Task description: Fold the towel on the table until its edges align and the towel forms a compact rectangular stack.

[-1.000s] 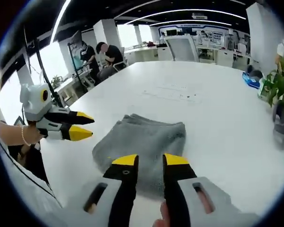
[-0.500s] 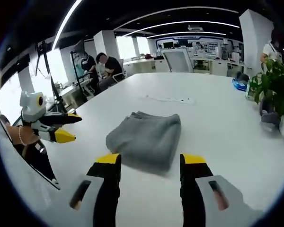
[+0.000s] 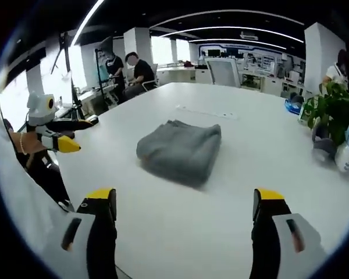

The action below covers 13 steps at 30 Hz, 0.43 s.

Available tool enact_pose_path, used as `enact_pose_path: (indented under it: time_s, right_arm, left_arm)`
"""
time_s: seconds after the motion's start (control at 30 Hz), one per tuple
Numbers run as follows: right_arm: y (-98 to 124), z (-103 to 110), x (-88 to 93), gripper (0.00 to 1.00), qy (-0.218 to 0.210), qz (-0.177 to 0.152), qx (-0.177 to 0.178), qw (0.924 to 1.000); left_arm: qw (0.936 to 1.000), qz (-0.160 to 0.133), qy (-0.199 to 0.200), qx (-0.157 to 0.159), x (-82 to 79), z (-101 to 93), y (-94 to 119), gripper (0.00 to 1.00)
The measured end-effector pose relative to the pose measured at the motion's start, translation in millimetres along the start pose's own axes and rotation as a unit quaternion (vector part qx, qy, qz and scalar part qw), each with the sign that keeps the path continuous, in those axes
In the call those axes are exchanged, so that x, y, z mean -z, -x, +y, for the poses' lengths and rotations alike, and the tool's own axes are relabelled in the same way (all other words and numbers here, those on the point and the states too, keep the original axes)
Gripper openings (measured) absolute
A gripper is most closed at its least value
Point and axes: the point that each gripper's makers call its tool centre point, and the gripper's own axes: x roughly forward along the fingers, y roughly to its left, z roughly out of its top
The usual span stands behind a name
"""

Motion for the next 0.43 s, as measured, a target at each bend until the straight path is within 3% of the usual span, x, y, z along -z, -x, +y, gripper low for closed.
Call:
enact_pose_path:
  time_s: [0.1, 0.43]
  right_arm:
    - [5, -3, -1.0, 0.99, -0.003, -0.004, 0.005, 1.0]
    - [10, -13, -2.3, 0.99, -0.002, -0.004, 0.01, 0.9999]
  left_arm:
    - [0.9999, -0.004, 0.014, 0.002, -0.8, -1.2, 0, 1.0]
    - [0.9998, -0.017, 0.007, 0.0, -9.0, -7.2, -2, 1.0]
